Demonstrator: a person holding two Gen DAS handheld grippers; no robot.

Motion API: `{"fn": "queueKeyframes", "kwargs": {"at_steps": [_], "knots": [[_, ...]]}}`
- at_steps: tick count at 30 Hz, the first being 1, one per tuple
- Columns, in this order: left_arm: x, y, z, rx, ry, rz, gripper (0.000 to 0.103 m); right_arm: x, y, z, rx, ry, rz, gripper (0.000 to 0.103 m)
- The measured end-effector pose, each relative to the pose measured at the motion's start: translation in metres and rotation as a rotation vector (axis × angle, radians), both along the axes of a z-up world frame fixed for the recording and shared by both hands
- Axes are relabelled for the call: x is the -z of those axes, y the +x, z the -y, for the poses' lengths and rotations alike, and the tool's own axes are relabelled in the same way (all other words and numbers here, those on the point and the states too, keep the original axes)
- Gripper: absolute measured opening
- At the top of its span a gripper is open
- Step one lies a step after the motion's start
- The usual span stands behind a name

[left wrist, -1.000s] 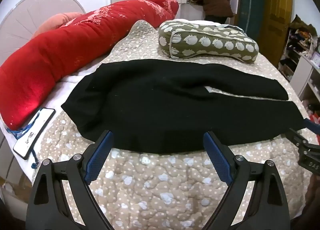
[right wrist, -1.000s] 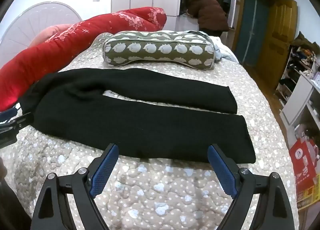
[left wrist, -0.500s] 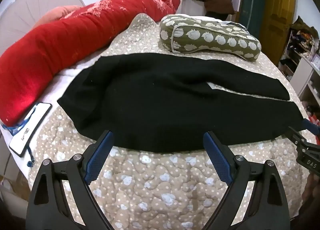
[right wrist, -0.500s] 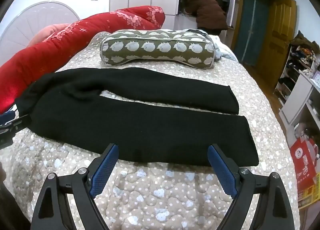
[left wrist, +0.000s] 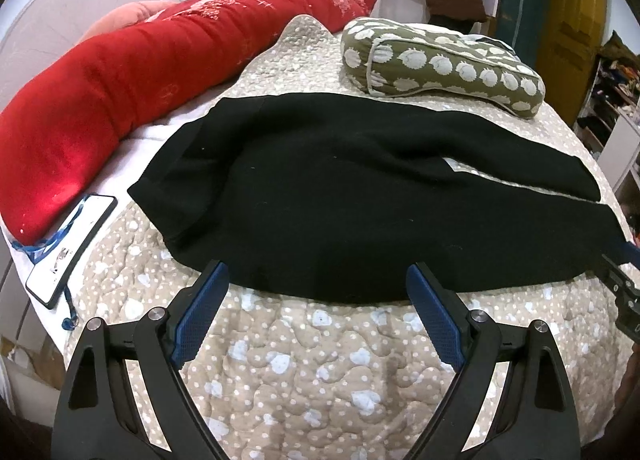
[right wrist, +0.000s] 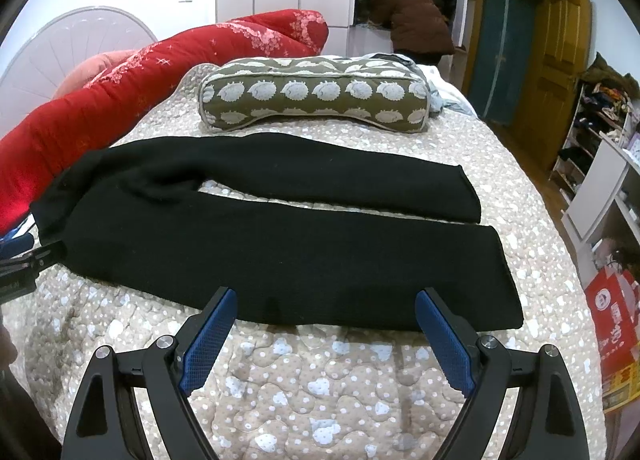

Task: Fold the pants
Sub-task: 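Move both grippers open toward the black pants on the quilt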

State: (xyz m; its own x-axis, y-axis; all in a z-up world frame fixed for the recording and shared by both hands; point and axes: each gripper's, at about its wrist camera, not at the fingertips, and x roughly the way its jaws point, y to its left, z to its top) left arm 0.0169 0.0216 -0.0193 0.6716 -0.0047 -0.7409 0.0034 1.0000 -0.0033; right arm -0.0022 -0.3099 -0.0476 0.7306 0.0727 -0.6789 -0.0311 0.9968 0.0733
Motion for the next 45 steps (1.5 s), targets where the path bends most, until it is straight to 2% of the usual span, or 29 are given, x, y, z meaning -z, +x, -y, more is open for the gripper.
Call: {"fn": "queueKeyframes", "kwargs": {"at_steps": [13,35,45], "knots": [[-0.004,0.001,-0.014,-0.039,-0.018,-0.008,0.091,0.002,0.0,-0.003,-0.003,0.015,-0.016,0.09],[-0.006,0.0,-0.004,-0.021,-0.014,-0.024,0.091,0.006,-0.003,0.001,0.007,0.024,-0.04,0.09],[0.002,0.004,-0.009,-0.032,-0.052,-0.056,0.091,0.008,-0.001,-0.001,0.005,0.029,-0.057,0.09]]}}
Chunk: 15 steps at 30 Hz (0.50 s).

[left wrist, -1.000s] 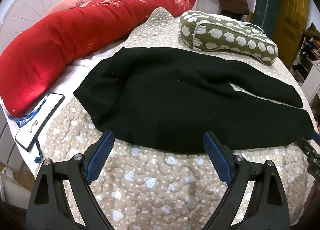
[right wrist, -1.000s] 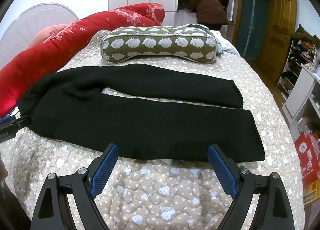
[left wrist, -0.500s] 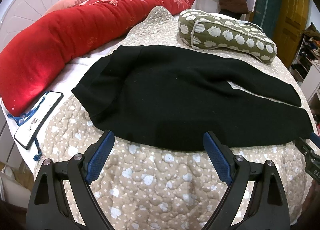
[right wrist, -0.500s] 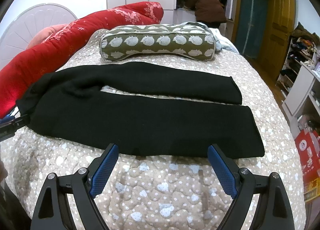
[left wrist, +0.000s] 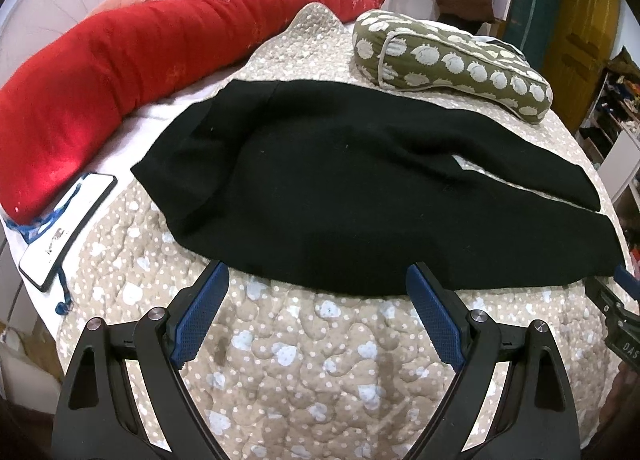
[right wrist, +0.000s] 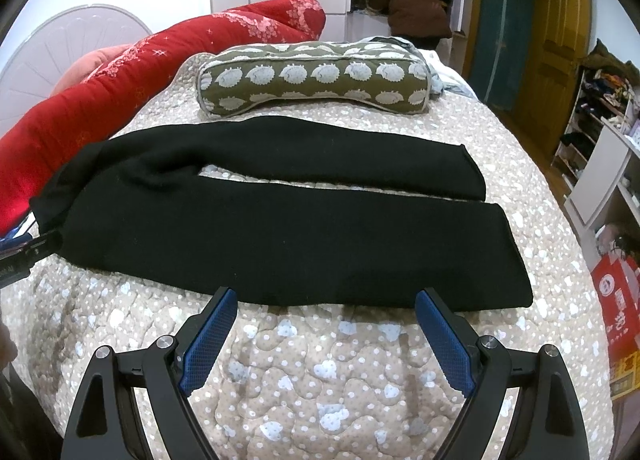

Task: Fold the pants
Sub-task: 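Move both grippers open toward the black pants on the quilt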

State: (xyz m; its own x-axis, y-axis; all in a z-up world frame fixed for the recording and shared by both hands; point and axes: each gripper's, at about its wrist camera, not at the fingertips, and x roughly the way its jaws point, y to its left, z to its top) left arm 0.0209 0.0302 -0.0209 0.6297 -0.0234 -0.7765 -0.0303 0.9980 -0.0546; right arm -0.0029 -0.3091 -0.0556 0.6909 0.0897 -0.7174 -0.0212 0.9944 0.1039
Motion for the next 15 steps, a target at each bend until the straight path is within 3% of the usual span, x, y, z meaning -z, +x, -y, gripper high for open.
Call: {"fn": "queueKeyframes", "kwargs": {"at_steps": [15], "knots": [[0.011,-0.001,-0.006,-0.021,-0.011,-0.027,0.091,0.012,0.005,-0.006,-0.005,-0.027,-0.053,0.09]]}}
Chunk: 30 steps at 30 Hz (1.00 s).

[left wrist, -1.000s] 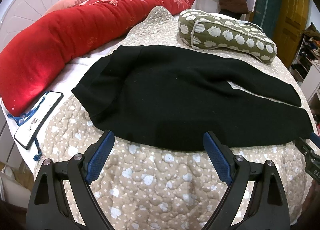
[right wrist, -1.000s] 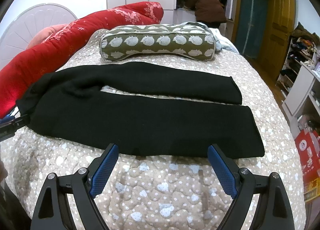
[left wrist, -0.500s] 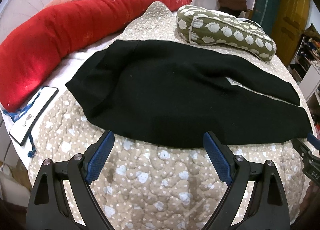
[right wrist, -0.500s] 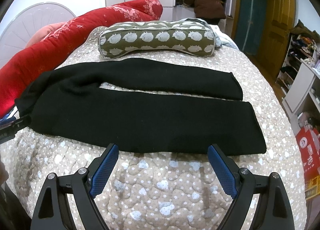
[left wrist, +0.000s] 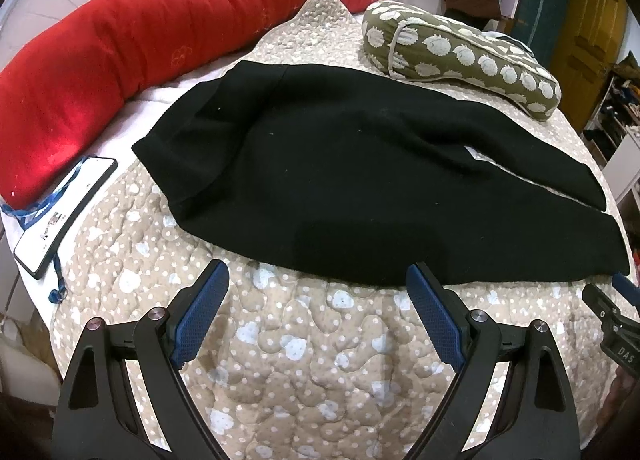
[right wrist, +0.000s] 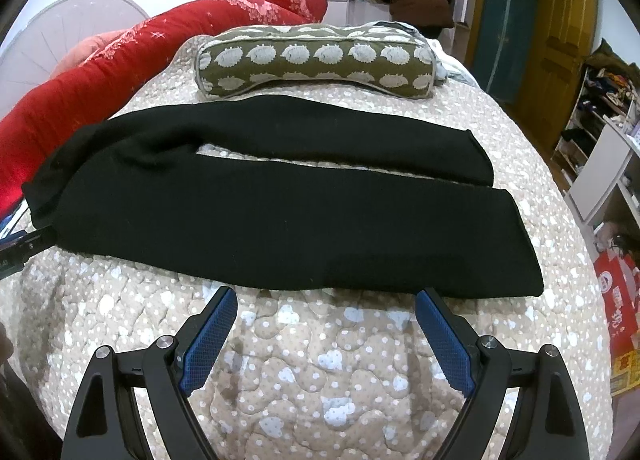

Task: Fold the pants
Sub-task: 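Move both grippers open toward the black pants on the quilt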

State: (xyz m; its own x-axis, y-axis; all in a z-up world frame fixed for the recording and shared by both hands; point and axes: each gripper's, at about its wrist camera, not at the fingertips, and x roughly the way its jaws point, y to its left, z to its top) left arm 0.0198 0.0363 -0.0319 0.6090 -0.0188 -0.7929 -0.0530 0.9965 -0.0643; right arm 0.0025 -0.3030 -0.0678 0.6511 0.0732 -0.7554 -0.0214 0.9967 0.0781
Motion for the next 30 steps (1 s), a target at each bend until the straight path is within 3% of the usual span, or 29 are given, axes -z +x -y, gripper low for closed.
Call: {"fn": "queueKeyframes", "kwargs": {"at_steps": [30], "knots": [[-0.001,-0.003,-0.028,-0.058,-0.02,-0.024,0.091,0.006,0.005,0.001,0.001,0.003,-0.047,0.09]]}}
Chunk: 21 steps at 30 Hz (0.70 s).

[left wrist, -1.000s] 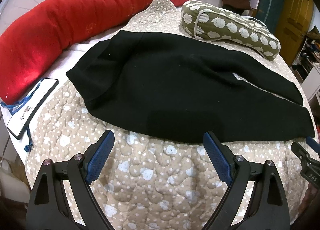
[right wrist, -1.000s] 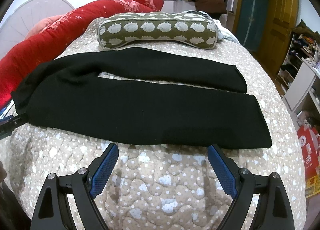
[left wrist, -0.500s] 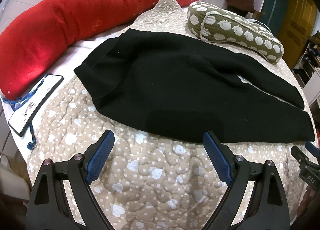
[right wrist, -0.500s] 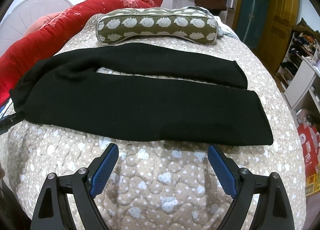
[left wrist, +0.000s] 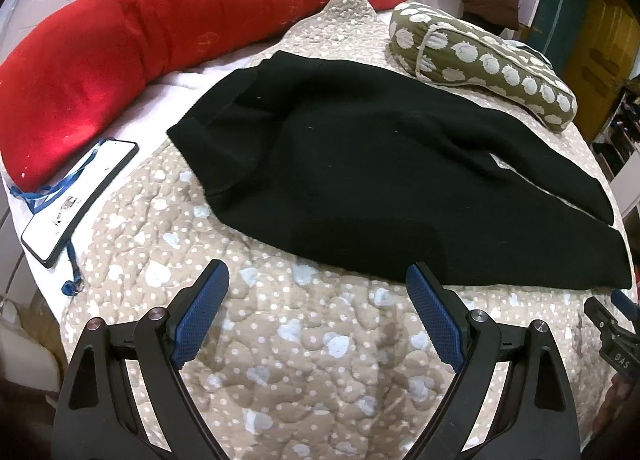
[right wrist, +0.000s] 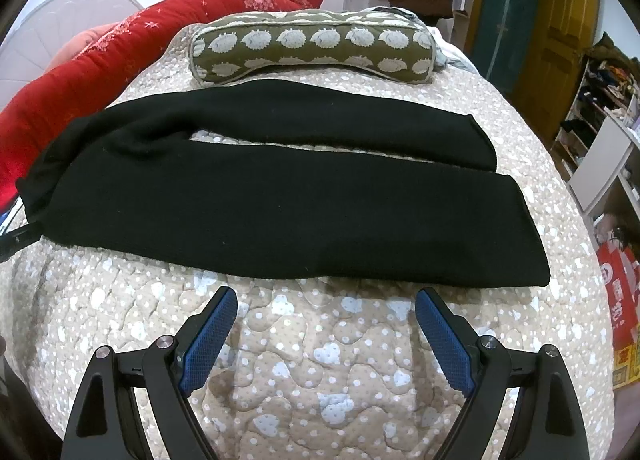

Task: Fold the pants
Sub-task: 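Move both grippers open toward the black pants on the quilt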

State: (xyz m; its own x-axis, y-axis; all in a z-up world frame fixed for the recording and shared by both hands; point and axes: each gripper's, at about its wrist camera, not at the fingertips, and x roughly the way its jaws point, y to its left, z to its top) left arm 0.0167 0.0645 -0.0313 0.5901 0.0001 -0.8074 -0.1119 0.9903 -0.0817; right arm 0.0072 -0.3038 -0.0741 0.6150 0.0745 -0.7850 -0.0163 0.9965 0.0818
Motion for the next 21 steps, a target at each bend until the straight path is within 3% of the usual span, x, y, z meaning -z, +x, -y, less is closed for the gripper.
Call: {"fn": "queueKeyframes", "kwargs": {"at_steps": [21], "knots": [[-0.001,-0.006,-0.03,-0.073,-0.037,-0.012,0.091,0.005,0.0,0.004,-0.002,0.043,-0.04,0.09]]}}
